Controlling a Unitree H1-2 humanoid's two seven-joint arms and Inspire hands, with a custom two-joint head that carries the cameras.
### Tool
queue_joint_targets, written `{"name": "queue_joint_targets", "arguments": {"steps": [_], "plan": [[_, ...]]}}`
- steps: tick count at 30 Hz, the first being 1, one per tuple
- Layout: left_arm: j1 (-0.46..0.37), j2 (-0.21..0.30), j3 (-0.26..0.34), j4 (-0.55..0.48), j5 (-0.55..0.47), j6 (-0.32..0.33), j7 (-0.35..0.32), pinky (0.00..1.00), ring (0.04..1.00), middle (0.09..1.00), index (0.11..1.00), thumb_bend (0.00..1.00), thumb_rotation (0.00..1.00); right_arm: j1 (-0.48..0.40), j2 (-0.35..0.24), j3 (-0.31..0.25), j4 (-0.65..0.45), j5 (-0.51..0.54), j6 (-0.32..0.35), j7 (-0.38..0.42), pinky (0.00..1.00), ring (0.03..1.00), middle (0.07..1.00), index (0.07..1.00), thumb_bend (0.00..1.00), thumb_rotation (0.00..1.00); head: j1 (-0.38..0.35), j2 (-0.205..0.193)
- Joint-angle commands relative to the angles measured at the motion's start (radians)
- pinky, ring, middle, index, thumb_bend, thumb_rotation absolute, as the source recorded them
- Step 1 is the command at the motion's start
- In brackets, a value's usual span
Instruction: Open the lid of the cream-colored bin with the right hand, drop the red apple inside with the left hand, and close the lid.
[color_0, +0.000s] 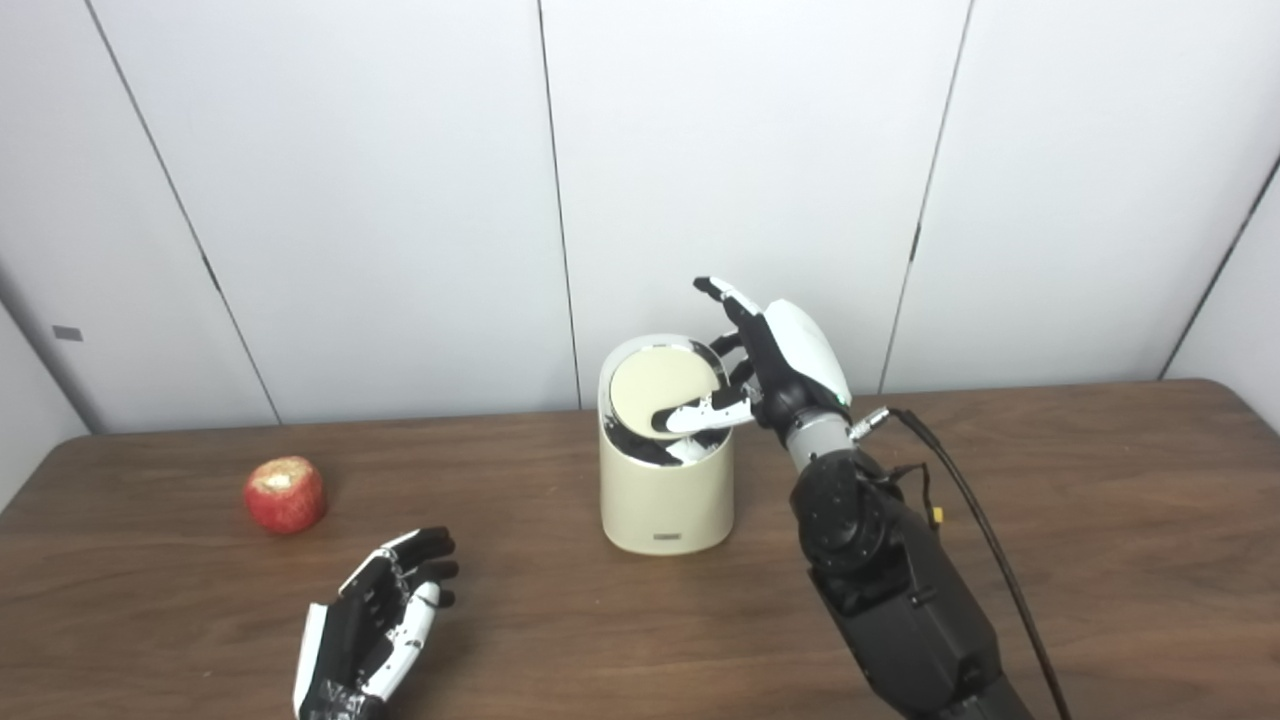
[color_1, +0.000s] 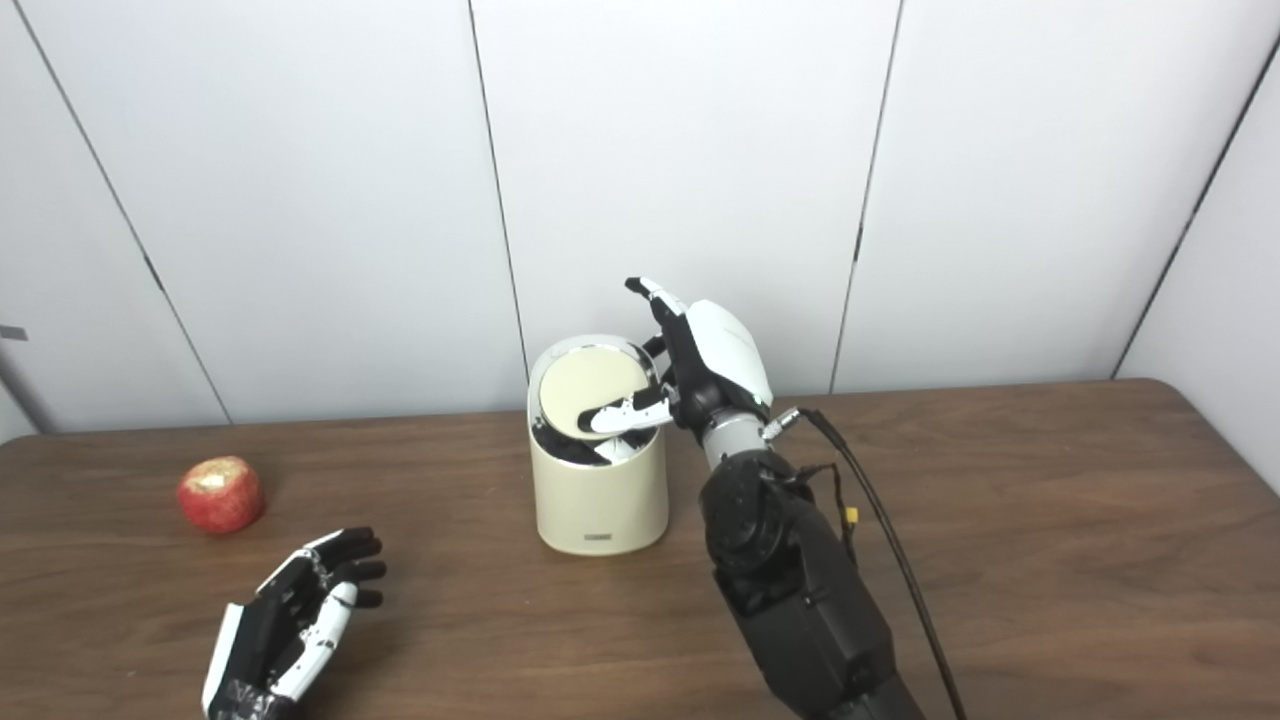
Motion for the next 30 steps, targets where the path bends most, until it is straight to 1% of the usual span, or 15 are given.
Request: {"name": "queue_joint_targets", "arguments": {"steps": [1,3,5,8,9,13,14,18,20,21,22,23,25,27,30], "plan": [[-0.009,0.000,-0.006,-0.016,0.006,-0.011,0.002,0.61,0.697,0.732,0.721,0.23,0.34,-0.021,-0.019,-0.001,-0.010,-0.021,-0.011,-0.019,0.46,0.658,0.906,0.896,0.81,0.00,0.000,0.001],[-0.009,0.001,-0.008,-0.017,0.005,-0.011,0.002,0.61,0.700,0.733,0.722,0.24,0.33,-0.017,-0.020,0.001,-0.008,-0.024,-0.016,-0.024,0.51,0.717,0.901,0.892,0.81,0.00,0.000,0.001],[-0.009,0.002,-0.009,-0.016,0.006,-0.010,0.003,0.61,0.703,0.735,0.724,0.24,0.33,-0.013,-0.021,0.003,-0.007,-0.022,-0.020,-0.028,0.52,0.718,0.901,0.892,0.81,0.00,-0.001,0.000],[-0.012,0.001,-0.009,-0.013,0.007,-0.008,0.005,0.61,0.702,0.734,0.723,0.24,0.32,-0.008,-0.023,0.003,-0.002,-0.018,-0.034,-0.036,0.58,0.757,0.898,0.887,0.81,0.01,-0.001,-0.003],[-0.012,0.001,-0.009,-0.014,0.009,-0.006,0.007,0.61,0.701,0.733,0.722,0.24,0.32,-0.006,-0.024,0.003,-0.003,-0.017,-0.037,-0.038,0.59,0.756,0.898,0.886,0.81,0.06,-0.001,-0.003],[-0.016,0.000,-0.010,-0.006,0.010,-0.011,0.009,0.62,0.702,0.735,0.722,0.24,0.34,-0.005,-0.026,0.001,-0.006,-0.016,-0.033,-0.034,0.58,0.747,0.896,0.884,0.81,0.20,-0.002,-0.008],[-0.016,-0.001,-0.009,-0.008,0.011,-0.008,0.011,0.62,0.701,0.734,0.721,0.24,0.34,-0.004,-0.027,-0.001,-0.009,-0.011,-0.030,-0.029,0.58,0.752,0.898,0.886,0.80,0.28,-0.003,-0.009],[-0.017,0.001,-0.012,-0.006,0.012,-0.012,0.009,0.61,0.703,0.738,0.727,0.24,0.32,0.009,-0.031,-0.020,-0.028,0.041,-0.052,-0.007,0.68,0.822,0.913,0.903,0.79,0.70,-0.003,-0.010],[-0.016,0.003,-0.013,-0.004,0.013,-0.011,0.007,0.62,0.706,0.741,0.729,0.24,0.32,0.015,-0.034,-0.023,-0.038,0.057,-0.057,0.002,0.70,0.839,0.917,0.910,0.81,0.84,-0.003,-0.010],[-0.016,0.003,-0.013,-0.005,0.011,-0.010,0.007,0.62,0.708,0.742,0.730,0.24,0.33,0.018,-0.037,-0.023,-0.044,0.065,-0.059,0.007,0.70,0.842,0.918,0.912,0.82,0.87,-0.003,-0.010],[-0.016,0.003,-0.013,-0.004,0.010,-0.010,0.006,0.62,0.707,0.741,0.729,0.24,0.33,0.020,-0.040,-0.022,-0.046,0.070,-0.060,0.010,0.71,0.847,0.919,0.917,0.86,0.93,-0.003,-0.011],[-0.016,0.003,-0.013,-0.002,0.009,-0.012,0.006,0.62,0.704,0.739,0.726,0.24,0.33,0.022,-0.042,-0.021,-0.048,0.075,-0.062,0.011,0.71,0.849,0.918,0.918,0.90,0.97,-0.003,-0.011],[-0.016,0.004,-0.013,-0.002,0.009,-0.012,0.006,0.62,0.703,0.738,0.724,0.24,0.33,0.029,-0.044,-0.026,-0.052,0.092,-0.072,0.010,0.72,0.854,0.916,0.920,0.92,0.99,-0.004,-0.012],[-0.016,0.004,-0.013,-0.001,0.009,-0.013,0.006,0.61,0.701,0.735,0.722,0.24,0.33,0.034,-0.045,-0.029,-0.055,0.105,-0.077,0.007,0.73,0.857,0.915,0.920,0.93,1.00,-0.004,-0.012],[-0.017,0.005,-0.013,0.004,0.007,-0.020,0.005,0.61,0.699,0.735,0.724,0.24,0.33,0.041,-0.045,-0.034,-0.056,0.121,-0.095,-0.002,0.74,0.858,0.910,0.914,0.91,1.00,-0.004,-0.012]]}}
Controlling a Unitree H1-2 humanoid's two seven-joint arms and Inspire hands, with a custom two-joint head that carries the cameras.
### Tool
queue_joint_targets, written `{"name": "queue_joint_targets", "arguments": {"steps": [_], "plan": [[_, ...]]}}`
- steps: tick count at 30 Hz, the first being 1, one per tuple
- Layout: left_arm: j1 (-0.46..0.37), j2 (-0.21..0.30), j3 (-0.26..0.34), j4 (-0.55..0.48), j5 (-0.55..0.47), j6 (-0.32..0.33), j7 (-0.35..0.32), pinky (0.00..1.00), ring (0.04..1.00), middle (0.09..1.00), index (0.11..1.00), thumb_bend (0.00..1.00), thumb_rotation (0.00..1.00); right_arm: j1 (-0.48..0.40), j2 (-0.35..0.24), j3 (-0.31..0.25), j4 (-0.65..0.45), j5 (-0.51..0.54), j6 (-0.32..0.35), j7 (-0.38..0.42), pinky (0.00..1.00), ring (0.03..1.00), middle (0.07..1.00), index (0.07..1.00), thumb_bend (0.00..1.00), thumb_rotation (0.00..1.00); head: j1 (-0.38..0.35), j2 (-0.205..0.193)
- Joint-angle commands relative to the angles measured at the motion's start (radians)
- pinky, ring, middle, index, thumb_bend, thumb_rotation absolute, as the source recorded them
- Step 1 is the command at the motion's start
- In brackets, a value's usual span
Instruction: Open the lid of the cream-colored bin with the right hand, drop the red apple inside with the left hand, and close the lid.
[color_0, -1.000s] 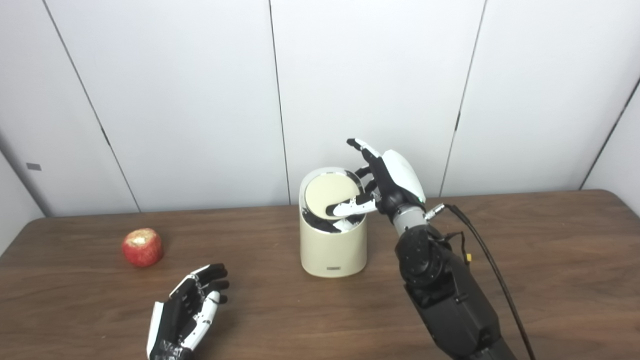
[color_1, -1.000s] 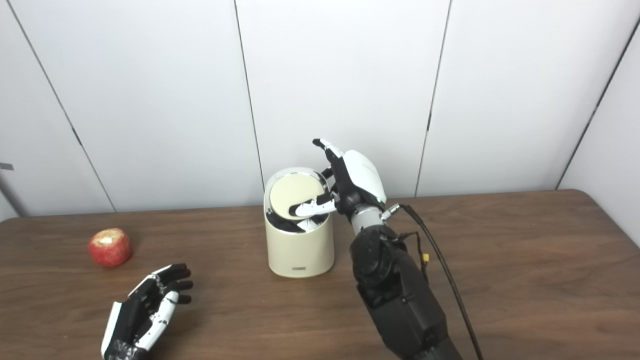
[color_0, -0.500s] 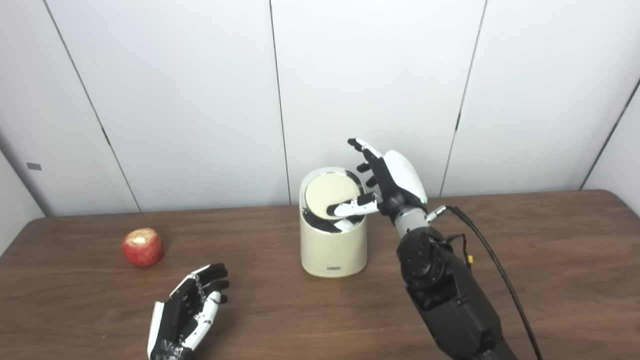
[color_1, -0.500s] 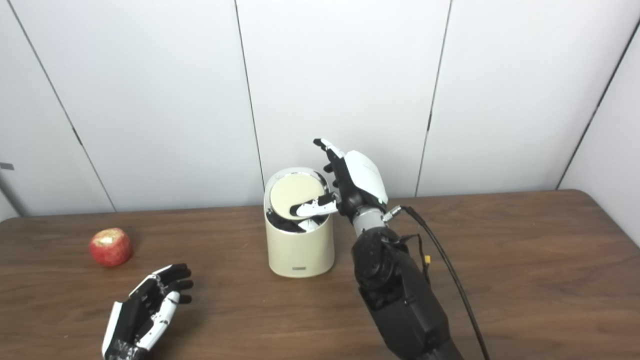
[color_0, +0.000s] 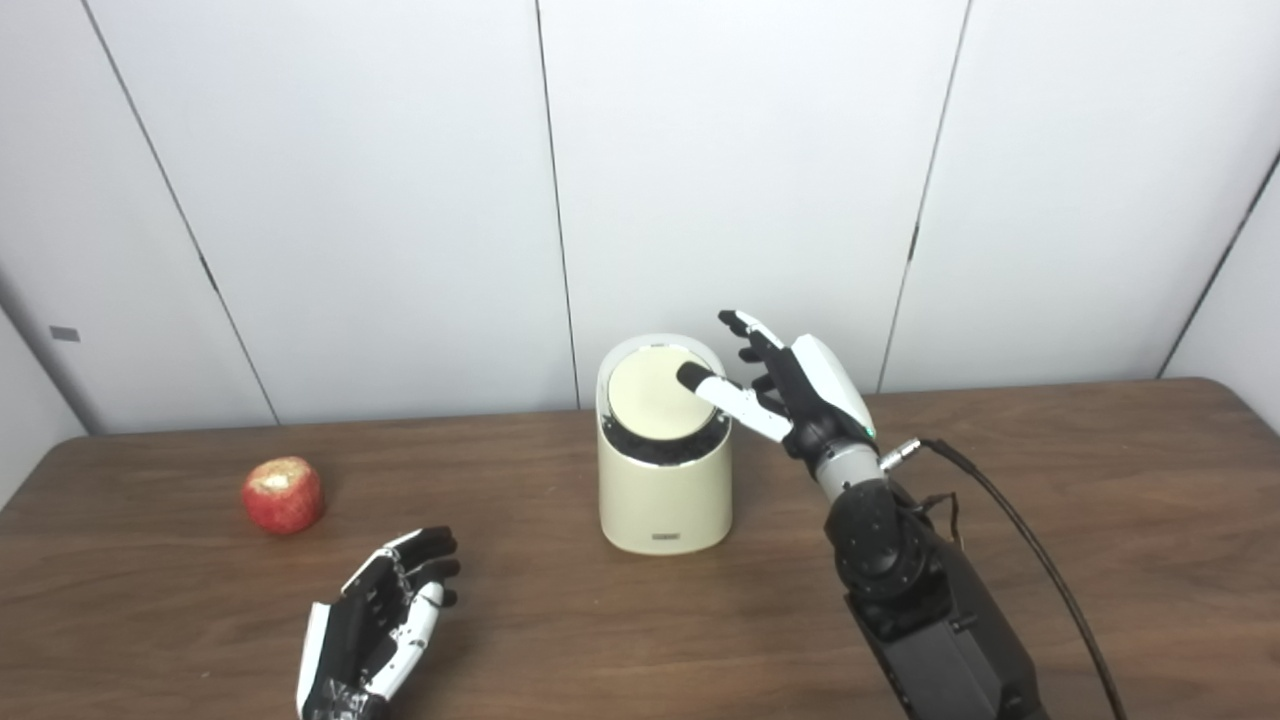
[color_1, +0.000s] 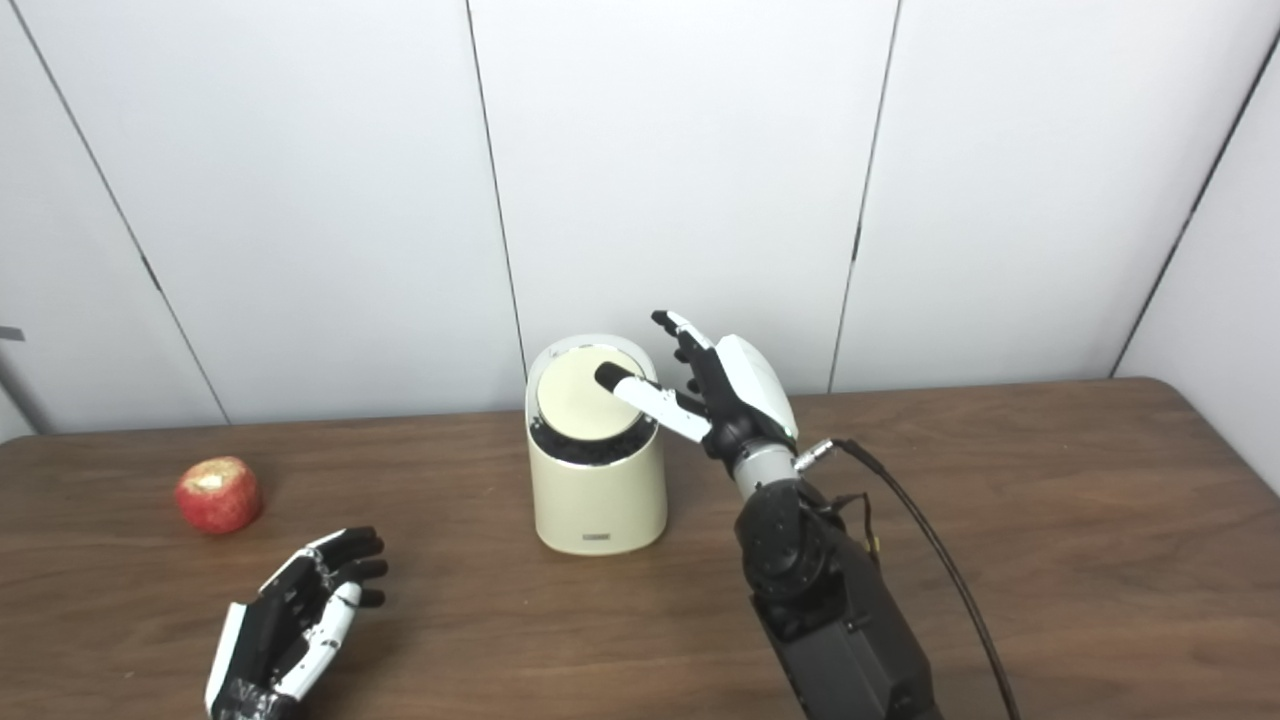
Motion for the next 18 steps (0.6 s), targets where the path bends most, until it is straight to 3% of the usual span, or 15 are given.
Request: {"name": "queue_joint_targets", "arguments": {"steps": [1,12,18], "plan": [[-0.016,0.004,-0.005,0.004,0.006,-0.024,0.000,0.61,0.699,0.734,0.724,0.24,0.32,-0.027,-0.005,-0.013,-0.036,0.005,-0.048,-0.019,0.73,0.856,0.907,0.910,0.90,1.00,-0.001,0.001],[-0.018,0.005,-0.006,0.008,0.008,-0.023,-0.001,0.61,0.699,0.731,0.720,0.24,0.33,-0.028,-0.013,-0.005,-0.034,-0.009,-0.037,-0.014,0.74,0.855,0.915,0.920,0.93,1.00,0.000,0.000],[-0.017,0.004,-0.007,0.006,0.012,-0.022,0.002,0.62,0.704,0.738,0.722,0.25,0.34,-0.046,-0.002,0.005,-0.024,-0.039,-0.019,-0.029,0.69,0.820,0.904,0.904,0.89,0.81,0.002,0.001]]}}
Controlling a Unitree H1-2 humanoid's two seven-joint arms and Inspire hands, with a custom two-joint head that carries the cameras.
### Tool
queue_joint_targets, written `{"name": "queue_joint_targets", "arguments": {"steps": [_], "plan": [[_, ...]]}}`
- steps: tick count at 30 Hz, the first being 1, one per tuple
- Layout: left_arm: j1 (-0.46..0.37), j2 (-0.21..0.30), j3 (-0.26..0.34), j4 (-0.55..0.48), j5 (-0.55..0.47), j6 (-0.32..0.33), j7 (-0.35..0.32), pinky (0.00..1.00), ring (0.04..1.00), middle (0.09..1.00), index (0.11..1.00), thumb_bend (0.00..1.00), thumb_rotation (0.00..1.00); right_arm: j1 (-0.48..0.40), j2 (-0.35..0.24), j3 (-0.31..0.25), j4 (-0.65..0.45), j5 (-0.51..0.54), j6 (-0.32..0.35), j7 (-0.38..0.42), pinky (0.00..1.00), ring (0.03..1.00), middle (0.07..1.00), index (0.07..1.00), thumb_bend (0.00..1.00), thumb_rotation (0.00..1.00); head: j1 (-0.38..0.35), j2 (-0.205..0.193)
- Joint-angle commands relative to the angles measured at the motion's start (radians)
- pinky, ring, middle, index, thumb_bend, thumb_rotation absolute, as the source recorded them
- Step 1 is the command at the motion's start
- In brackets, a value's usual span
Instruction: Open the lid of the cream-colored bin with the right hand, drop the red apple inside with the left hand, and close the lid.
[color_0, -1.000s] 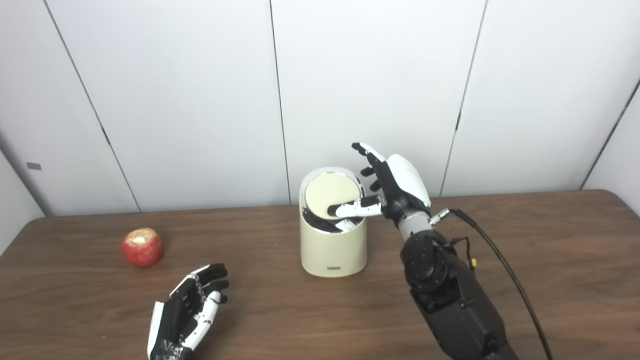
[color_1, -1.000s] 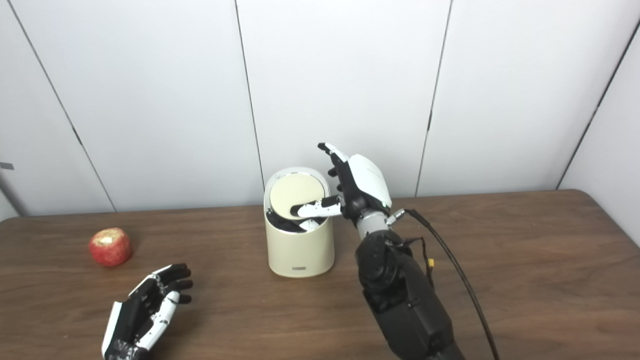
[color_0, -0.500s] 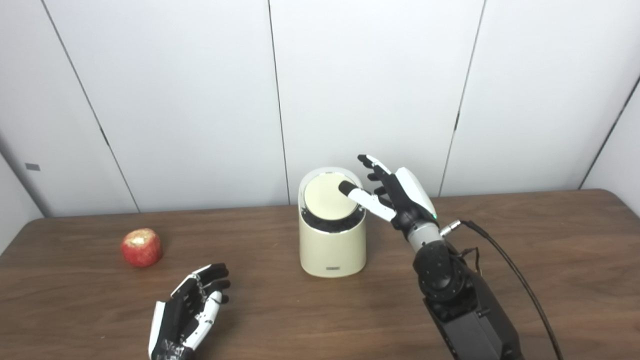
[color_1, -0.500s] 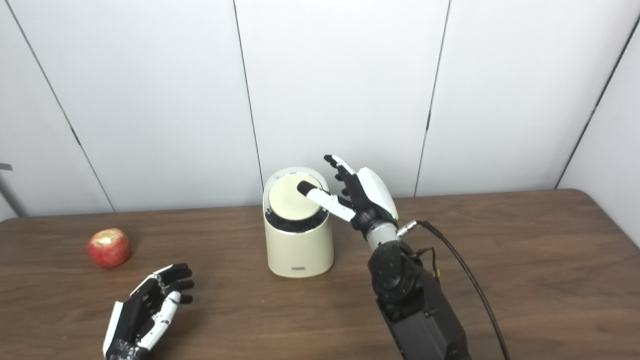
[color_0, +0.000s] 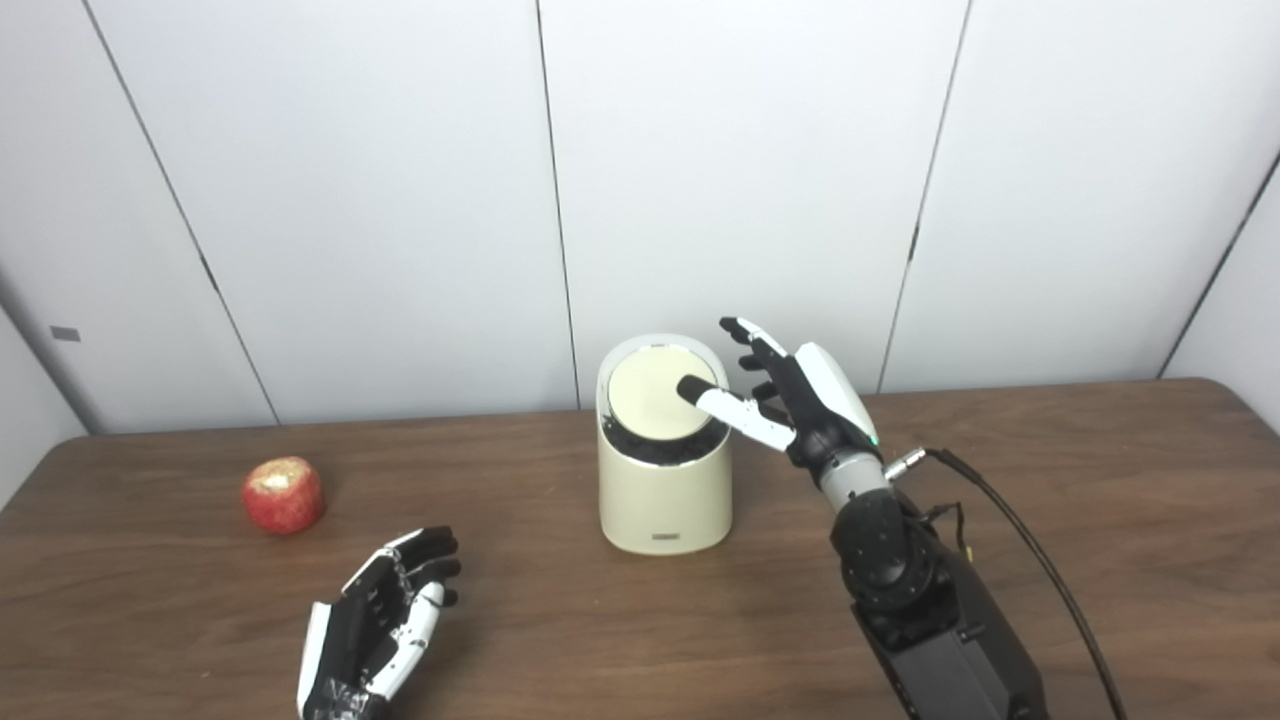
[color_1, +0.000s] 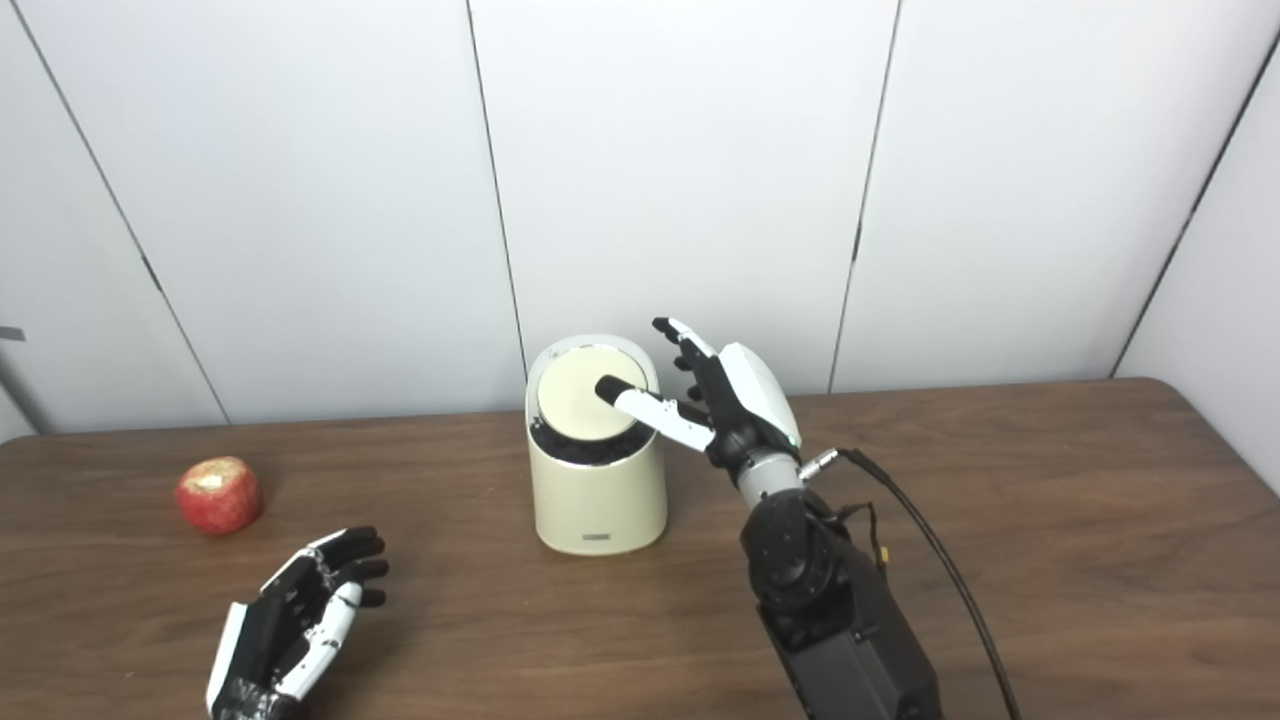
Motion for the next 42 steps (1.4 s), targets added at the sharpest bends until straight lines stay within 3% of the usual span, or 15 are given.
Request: {"name": "queue_joint_targets", "arguments": {"steps": [1,3,5,10,18,21,28,31,36,39,42], "plan": [[-0.016,0.003,-0.007,0.003,0.014,-0.021,0.003,0.62,0.704,0.738,0.723,0.25,0.34,-0.062,0.005,0.002,-0.019,-0.029,-0.013,-0.030,0.65,0.794,0.898,0.898,0.89,0.75,0.000,0.000],[-0.015,0.001,-0.007,0.000,0.014,-0.021,0.004,0.62,0.703,0.737,0.723,0.25,0.35,-0.071,0.013,0.002,-0.011,-0.040,-0.005,-0.034,0.63,0.779,0.895,0.895,0.89,0.70,0.000,0.002],[-0.014,-0.003,-0.007,-0.006,0.014,-0.011,0.007,0.62,0.704,0.738,0.724,0.25,0.35,-0.083,0.022,0.000,-0.001,-0.044,0.001,-0.035,0.61,0.772,0.903,0.897,0.89,0.56,0.001,0.002],[-0.015,-0.001,-0.011,-0.003,0.015,-0.019,0.004,0.62,0.705,0.738,0.723,0.24,0.34,-0.098,0.031,0.004,0.008,-0.054,0.014,-0.033,0.61,0.777,0.911,0.894,0.90,0.40,0.005,0.001],[-0.012,-0.002,-0.014,-0.008,0.013,-0.020,0.004,0.62,0.710,0.740,0.727,0.24,0.32,-0.103,0.040,0.012,0.016,-0.084,0.024,-0.036,0.59,0.745,0.902,0.881,0.88,0.34,0.005,0.001],[-0.012,-0.003,-0.015,-0.011,0.016,-0.018,0.005,0.62,0.710,0.742,0.729,0.24,0.33,-0.106,0.040,0.017,0.019,-0.094,0.023,-0.041,0.53,0.697,0.898,0.878,0.86,0.31,0.006,0.002],[-0.010,-0.002,-0.015,-0.020,0.013,-0.008,0.004,0.62,0.709,0.740,0.728,0.24,0.33,-0.107,0.034,0.027,0.015,-0.098,0.014,-0.041,0.54,0.709,0.882,0.873,0.77,0.17,0.005,0.008],[-0.007,-0.003,-0.014,-0.025,0.010,-0.004,0.005,0.62,0.709,0.740,0.727,0.24,0.34,-0.101,0.036,0.027,0.010,-0.096,0.012,-0.043,0.50,0.670,0.884,0.874,0.73,0.06,0.006,0.011],[-0.006,-0.003,-0.015,-0.028,0.013,-0.003,0.005,0.62,0.708,0.740,0.727,0.24,0.34,-0.093,0.037,0.029,0.002,-0.098,0.015,-0.039,0.47,0.643,0.881,0.876,0.69,0.00,0.008,0.014],[-0.004,-0.005,-0.015,-0.034,0.011,0.005,0.006,0.62,0.710,0.742,0.730,0.24,0.33,-0.089,0.041,0.027,0.003,-0.095,0.020,-0.041,0.34,0.476,0.878,0.885,0.64,0.00,0.008,0.014],[-0.003,-0.005,-0.016,-0.037,0.015,0.006,0.006,0.62,0.706,0.738,0.728,0.24,0.32,-0.090,0.042,0.026,0.006,-0.095,0.026,-0.041,0.27,0.454,0.880,0.892,0.52,0.00,0.008,0.014]]}}
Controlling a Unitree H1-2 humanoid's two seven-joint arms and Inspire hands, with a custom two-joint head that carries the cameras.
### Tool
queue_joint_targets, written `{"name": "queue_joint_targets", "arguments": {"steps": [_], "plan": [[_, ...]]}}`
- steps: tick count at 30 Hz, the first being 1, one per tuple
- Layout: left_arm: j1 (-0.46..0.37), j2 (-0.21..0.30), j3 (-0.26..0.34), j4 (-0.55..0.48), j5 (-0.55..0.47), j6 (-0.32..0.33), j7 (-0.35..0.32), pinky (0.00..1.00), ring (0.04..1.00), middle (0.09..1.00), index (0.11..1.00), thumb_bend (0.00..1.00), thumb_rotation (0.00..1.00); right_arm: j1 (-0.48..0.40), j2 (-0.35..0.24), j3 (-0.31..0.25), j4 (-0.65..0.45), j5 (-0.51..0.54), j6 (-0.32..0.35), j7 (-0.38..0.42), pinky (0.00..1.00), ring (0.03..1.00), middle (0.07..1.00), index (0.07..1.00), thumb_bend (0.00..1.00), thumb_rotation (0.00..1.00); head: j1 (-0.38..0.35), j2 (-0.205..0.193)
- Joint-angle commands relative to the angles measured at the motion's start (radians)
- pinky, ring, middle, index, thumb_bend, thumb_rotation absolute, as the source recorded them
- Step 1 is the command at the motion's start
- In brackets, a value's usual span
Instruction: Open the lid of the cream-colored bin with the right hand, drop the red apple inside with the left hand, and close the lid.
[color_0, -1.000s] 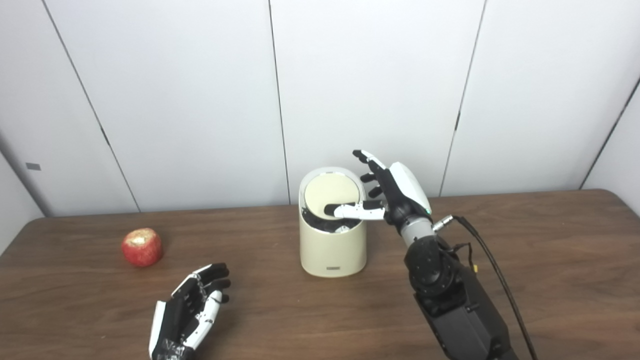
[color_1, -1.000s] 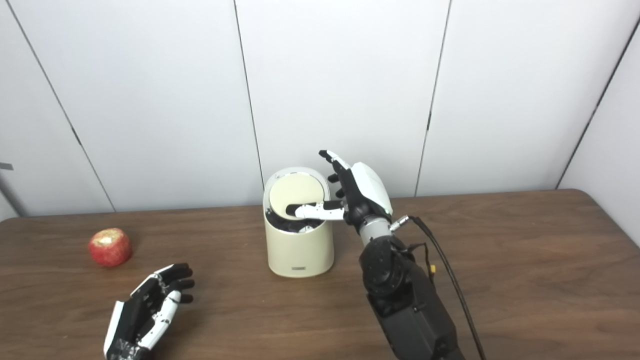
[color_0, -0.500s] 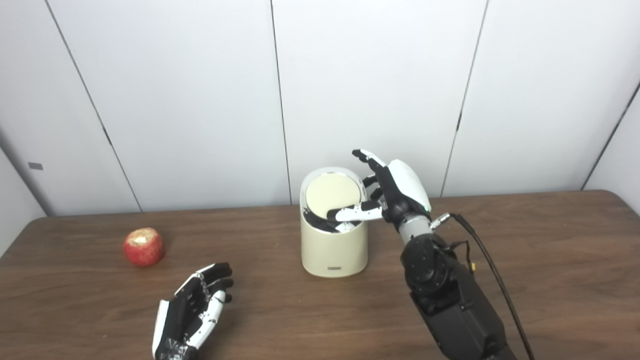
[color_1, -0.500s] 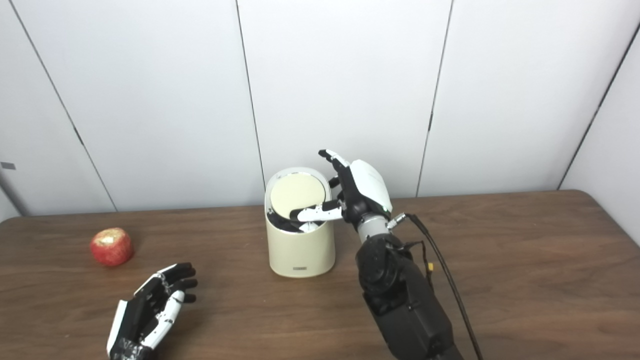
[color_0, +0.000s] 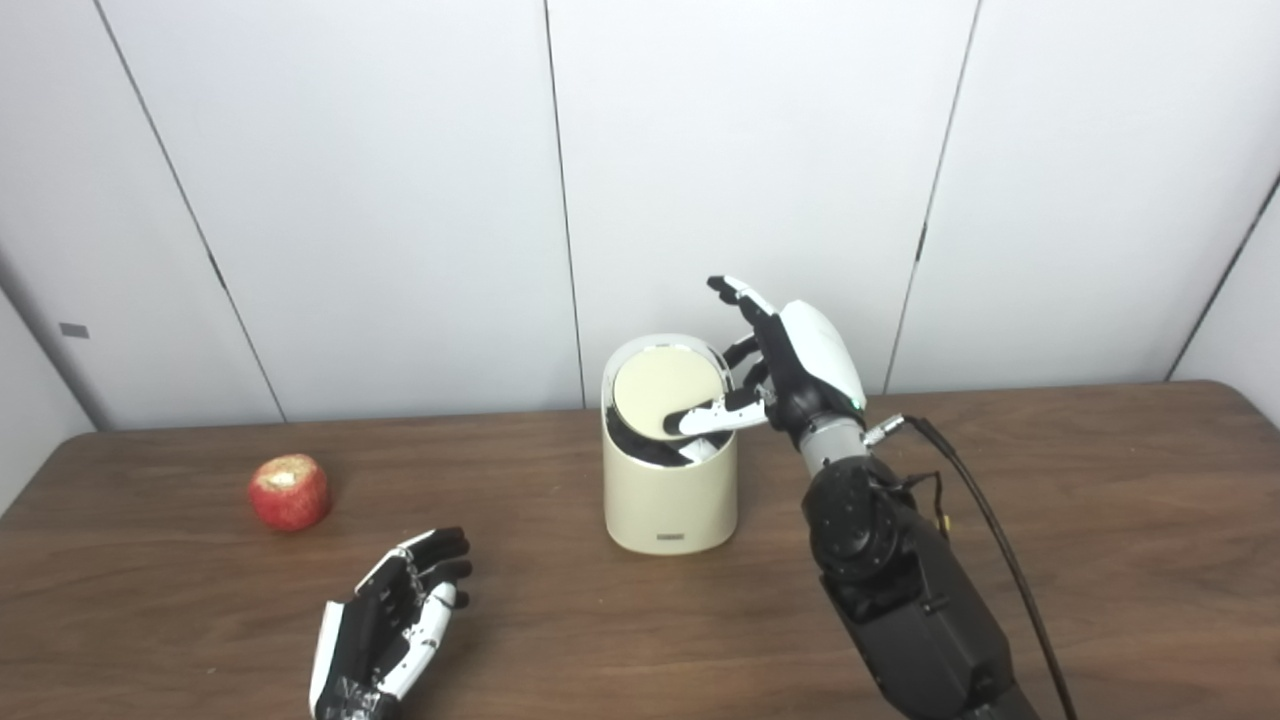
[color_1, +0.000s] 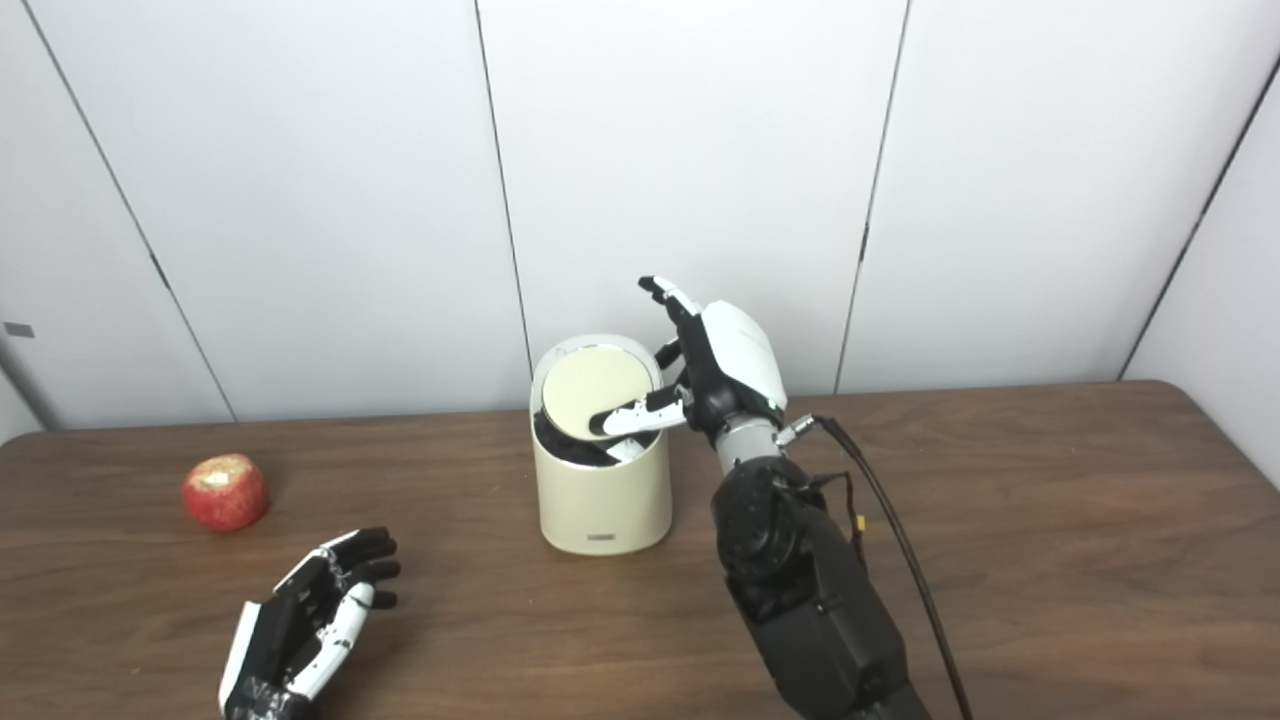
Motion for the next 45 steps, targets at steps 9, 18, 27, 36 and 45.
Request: {"name": "queue_joint_targets", "arguments": {"steps": [9,18,27,36,45], "plan": [[-0.012,-0.004,-0.005,-0.025,0.013,-0.010,0.008,0.62,0.706,0.739,0.727,0.24,0.32,-0.021,0.000,0.009,-0.014,0.006,-0.006,0.020,0.41,0.578,0.872,0.870,0.60,0.04,-0.001,-0.001],[-0.015,0.002,-0.007,-0.011,0.018,-0.028,0.007,0.61,0.705,0.739,0.729,0.24,0.31,-0.013,-0.010,0.001,-0.034,0.045,-0.019,0.062,0.60,0.753,0.884,0.877,0.79,0.72,-0.002,-0.005],[-0.015,-0.001,-0.006,-0.015,0.017,-0.019,0.011,0.61,0.705,0.738,0.726,0.24,0.32,-0.005,-0.013,0.006,-0.041,0.042,-0.018,0.061,0.57,0.728,0.880,0.875,0.81,0.73,-0.002,-0.008],[-0.020,0.000,-0.006,0.002,0.012,-0.039,0.007,0.61,0.699,0.734,0.721,0.25,0.33,-0.008,-0.011,0.011,-0.045,0.037,-0.019,0.063,0.54,0.695,0.890,0.877,0.85,0.75,-0.001,-0.009],[-0.019,0.000,-0.007,-0.002,0.017,-0.033,0.008,0.61,0.699,0.736,0.724,0.24,0.33,-0.017,-0.004,0.013,-0.028,0.021,-0.013,0.054,0.54,0.699,0.881,0.864,0.84,0.63,0.000,-0.010]]}}
